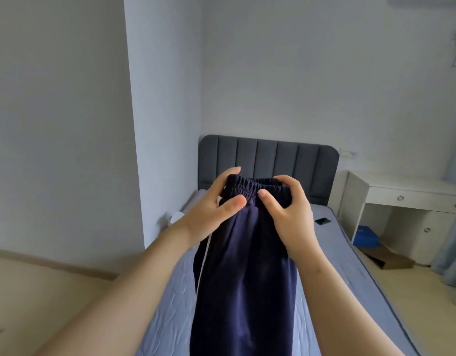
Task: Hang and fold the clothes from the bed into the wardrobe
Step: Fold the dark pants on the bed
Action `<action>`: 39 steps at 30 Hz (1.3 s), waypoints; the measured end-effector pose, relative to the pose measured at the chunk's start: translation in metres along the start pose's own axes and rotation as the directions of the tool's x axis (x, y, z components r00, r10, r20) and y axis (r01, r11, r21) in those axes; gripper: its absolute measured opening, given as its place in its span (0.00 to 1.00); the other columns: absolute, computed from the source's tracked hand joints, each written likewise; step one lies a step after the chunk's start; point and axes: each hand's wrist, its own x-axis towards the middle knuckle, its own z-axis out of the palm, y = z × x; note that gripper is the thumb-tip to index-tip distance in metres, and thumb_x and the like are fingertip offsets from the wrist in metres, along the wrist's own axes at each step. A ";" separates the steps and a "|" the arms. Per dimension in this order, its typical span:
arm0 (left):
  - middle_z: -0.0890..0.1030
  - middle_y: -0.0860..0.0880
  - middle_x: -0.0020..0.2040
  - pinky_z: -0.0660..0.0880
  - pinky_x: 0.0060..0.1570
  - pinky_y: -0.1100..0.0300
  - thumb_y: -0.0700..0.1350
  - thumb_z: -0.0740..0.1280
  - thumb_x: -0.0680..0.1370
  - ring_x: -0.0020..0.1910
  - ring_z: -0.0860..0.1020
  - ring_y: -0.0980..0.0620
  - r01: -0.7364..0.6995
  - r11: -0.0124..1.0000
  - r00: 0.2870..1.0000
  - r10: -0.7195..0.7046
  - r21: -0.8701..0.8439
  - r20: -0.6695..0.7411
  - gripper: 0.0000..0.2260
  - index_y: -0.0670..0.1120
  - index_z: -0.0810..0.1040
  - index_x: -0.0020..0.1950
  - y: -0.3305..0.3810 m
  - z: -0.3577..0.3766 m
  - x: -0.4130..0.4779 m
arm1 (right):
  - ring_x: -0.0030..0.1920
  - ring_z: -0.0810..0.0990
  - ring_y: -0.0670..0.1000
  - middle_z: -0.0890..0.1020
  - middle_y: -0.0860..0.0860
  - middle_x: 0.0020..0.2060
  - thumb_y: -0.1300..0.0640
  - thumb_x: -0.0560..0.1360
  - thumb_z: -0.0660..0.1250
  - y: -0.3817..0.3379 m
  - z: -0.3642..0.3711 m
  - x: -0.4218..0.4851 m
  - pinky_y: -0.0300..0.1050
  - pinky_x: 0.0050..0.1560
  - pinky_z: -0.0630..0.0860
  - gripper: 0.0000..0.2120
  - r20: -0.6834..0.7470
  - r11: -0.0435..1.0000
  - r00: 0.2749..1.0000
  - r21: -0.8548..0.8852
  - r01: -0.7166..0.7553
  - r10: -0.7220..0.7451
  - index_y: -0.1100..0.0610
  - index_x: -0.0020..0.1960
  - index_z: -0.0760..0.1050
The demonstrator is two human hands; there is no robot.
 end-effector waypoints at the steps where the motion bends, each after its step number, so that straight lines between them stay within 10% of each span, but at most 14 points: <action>1: 0.75 0.72 0.48 0.71 0.47 0.76 0.52 0.66 0.73 0.50 0.76 0.69 -0.025 0.998 0.997 0.029 0.064 -0.065 0.18 0.70 0.65 0.58 -0.001 0.000 -0.007 | 0.43 0.75 0.29 0.78 0.33 0.40 0.45 0.70 0.70 0.000 0.004 -0.004 0.23 0.35 0.71 0.11 0.004 1.000 1.000 0.008 -0.017 0.017 0.34 0.47 0.69; 5: 0.77 0.60 0.43 0.77 0.47 0.61 0.45 0.71 0.70 0.46 0.77 0.55 0.045 0.997 0.951 -0.060 -0.056 -0.305 0.12 0.62 0.75 0.44 0.000 -0.022 -0.026 | 0.35 0.74 0.30 0.76 0.40 0.35 0.44 0.73 0.66 -0.008 0.020 -0.013 0.22 0.30 0.68 0.05 0.068 0.995 0.995 0.057 -0.078 0.074 0.42 0.44 0.71; 17: 0.79 0.60 0.38 0.73 0.42 0.68 0.39 0.74 0.69 0.38 0.76 0.60 0.052 0.984 0.986 -0.023 0.173 -0.168 0.18 0.54 0.70 0.26 0.000 -0.096 -0.029 | 0.23 0.59 0.43 0.61 0.42 0.20 0.40 0.75 0.58 -0.021 0.087 0.010 0.32 0.23 0.58 0.24 0.122 0.997 0.990 0.025 -0.073 0.069 0.50 0.26 0.55; 20: 0.80 0.57 0.39 0.75 0.42 0.63 0.34 0.70 0.72 0.38 0.78 0.56 0.044 0.999 0.965 -0.044 -0.006 -0.258 0.20 0.52 0.68 0.27 -0.011 -0.133 -0.025 | 0.32 0.75 0.39 0.75 0.39 0.32 0.47 0.71 0.69 -0.023 0.115 0.014 0.27 0.33 0.71 0.06 0.309 0.991 0.951 0.125 -0.041 0.001 0.43 0.39 0.72; 22: 0.81 0.55 0.41 0.76 0.43 0.60 0.32 0.68 0.72 0.41 0.78 0.52 0.041 0.996 0.959 -0.062 -0.082 -0.276 0.19 0.51 0.68 0.29 -0.017 -0.160 -0.022 | 0.44 0.79 0.40 0.77 0.39 0.43 0.52 0.67 0.74 -0.020 0.135 0.017 0.35 0.44 0.78 0.19 0.458 0.991 0.889 0.125 -0.049 -0.014 0.36 0.51 0.70; 27: 0.81 0.56 0.50 0.77 0.53 0.56 0.35 0.70 0.72 0.51 0.78 0.52 0.047 0.998 0.979 -0.056 -0.051 -0.196 0.11 0.50 0.73 0.41 -0.041 -0.205 -0.023 | 0.28 0.72 0.38 0.74 0.38 0.28 0.47 0.67 0.74 -0.019 0.183 0.030 0.30 0.28 0.71 0.14 0.206 0.996 0.978 -0.077 0.053 -0.036 0.48 0.37 0.68; 32: 0.77 0.61 0.39 0.74 0.38 0.70 0.43 0.70 0.74 0.38 0.78 0.63 0.170 0.984 0.984 -0.172 0.047 0.043 0.11 0.59 0.74 0.48 -0.063 -0.232 -0.027 | 0.22 0.63 0.42 0.65 0.42 0.19 0.45 0.73 0.66 -0.016 0.219 0.030 0.30 0.21 0.60 0.22 0.079 0.992 0.997 -0.127 -0.015 0.026 0.53 0.29 0.60; 36: 0.77 0.59 0.36 0.74 0.34 0.69 0.41 0.67 0.76 0.34 0.77 0.61 0.157 0.988 0.985 -0.157 0.004 -0.066 0.10 0.56 0.75 0.43 -0.078 -0.244 -0.025 | 0.31 0.74 0.36 0.76 0.39 0.33 0.48 0.72 0.68 -0.010 0.233 0.026 0.26 0.29 0.69 0.06 0.166 0.996 0.984 -0.068 -0.056 0.066 0.44 0.40 0.72; 39: 0.78 0.54 0.45 0.76 0.42 0.64 0.37 0.65 0.76 0.42 0.78 0.56 0.152 0.984 0.982 -0.162 -0.096 -0.102 0.12 0.55 0.76 0.42 -0.082 -0.253 -0.022 | 0.43 0.76 0.30 0.75 0.37 0.48 0.53 0.68 0.74 -0.005 0.234 0.028 0.24 0.38 0.72 0.24 0.348 0.995 0.933 0.007 -0.097 0.088 0.32 0.55 0.68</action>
